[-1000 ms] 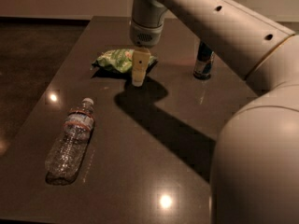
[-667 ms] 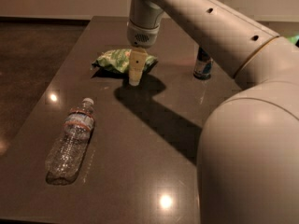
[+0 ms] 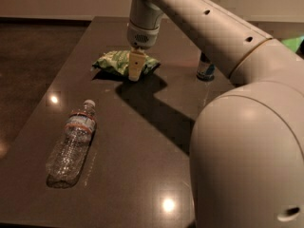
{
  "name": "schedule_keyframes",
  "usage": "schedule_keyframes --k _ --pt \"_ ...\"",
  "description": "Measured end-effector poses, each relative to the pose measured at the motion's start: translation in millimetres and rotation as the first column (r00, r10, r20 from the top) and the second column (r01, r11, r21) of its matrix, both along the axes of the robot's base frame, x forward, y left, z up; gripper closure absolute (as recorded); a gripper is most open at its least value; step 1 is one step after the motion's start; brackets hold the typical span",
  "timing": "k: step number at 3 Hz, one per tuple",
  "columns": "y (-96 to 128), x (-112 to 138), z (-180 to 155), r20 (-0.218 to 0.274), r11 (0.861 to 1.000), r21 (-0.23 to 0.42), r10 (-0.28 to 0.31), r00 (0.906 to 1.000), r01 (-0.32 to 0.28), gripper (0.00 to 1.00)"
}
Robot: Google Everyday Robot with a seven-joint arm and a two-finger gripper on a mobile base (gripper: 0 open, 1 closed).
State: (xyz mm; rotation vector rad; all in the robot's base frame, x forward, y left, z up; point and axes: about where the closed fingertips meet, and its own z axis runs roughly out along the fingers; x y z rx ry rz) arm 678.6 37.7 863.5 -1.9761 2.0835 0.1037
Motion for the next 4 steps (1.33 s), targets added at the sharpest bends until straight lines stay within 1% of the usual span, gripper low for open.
schedule_keyframes --k 1,2,3,4 --pt "-1.5 -5.0 11.3 0.005 1.0 0.029 0.006 1.0 -0.006 0.69" --pt "-4.8 -11.0 26.2 0.018 0.998 0.056 0.013 0.9998 -0.014 0.92" --pt "-7.4 -22.4 56.3 0.028 0.994 0.106 0.033 0.9991 -0.035 1.0" --pt "-6.1 -31.3 90.3 0.041 0.984 0.164 0.06 0.9974 -0.066 1.0"
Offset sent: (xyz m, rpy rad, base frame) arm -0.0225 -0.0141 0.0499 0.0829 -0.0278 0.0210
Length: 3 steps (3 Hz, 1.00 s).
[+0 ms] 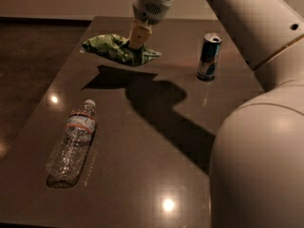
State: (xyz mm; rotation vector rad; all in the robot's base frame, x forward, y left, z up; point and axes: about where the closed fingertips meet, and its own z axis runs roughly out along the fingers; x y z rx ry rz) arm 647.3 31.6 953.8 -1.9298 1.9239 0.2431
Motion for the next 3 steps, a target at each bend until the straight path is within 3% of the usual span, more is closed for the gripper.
schedule_keyframes --k 2,3 --pt "2.7 -9.7 51.0 0.032 0.992 0.116 0.037 0.9988 -0.04 1.0" --pt "7.7 -5.1 52.1 0.045 0.991 0.131 0.033 0.9984 -0.039 1.0"
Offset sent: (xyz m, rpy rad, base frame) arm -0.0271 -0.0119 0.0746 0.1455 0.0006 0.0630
